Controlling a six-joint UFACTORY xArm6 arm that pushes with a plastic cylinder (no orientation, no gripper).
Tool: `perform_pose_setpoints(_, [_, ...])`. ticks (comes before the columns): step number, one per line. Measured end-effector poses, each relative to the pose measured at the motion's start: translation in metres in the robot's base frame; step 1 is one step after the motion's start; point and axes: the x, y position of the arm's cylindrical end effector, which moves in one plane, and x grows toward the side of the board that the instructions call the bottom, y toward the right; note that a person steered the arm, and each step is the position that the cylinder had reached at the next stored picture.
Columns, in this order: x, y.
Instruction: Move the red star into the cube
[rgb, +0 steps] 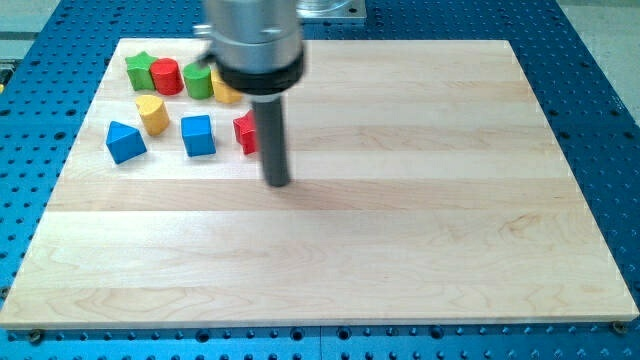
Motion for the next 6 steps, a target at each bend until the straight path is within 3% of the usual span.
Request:
perform_pose_setpoints(1, [-0.053,0.026])
perform_pose_setpoints(2, [-0.066,-0.017])
perform_pose_setpoints(4, [-0.033,-0.052])
perform_pose_setpoints(6, [0.019,-0.047])
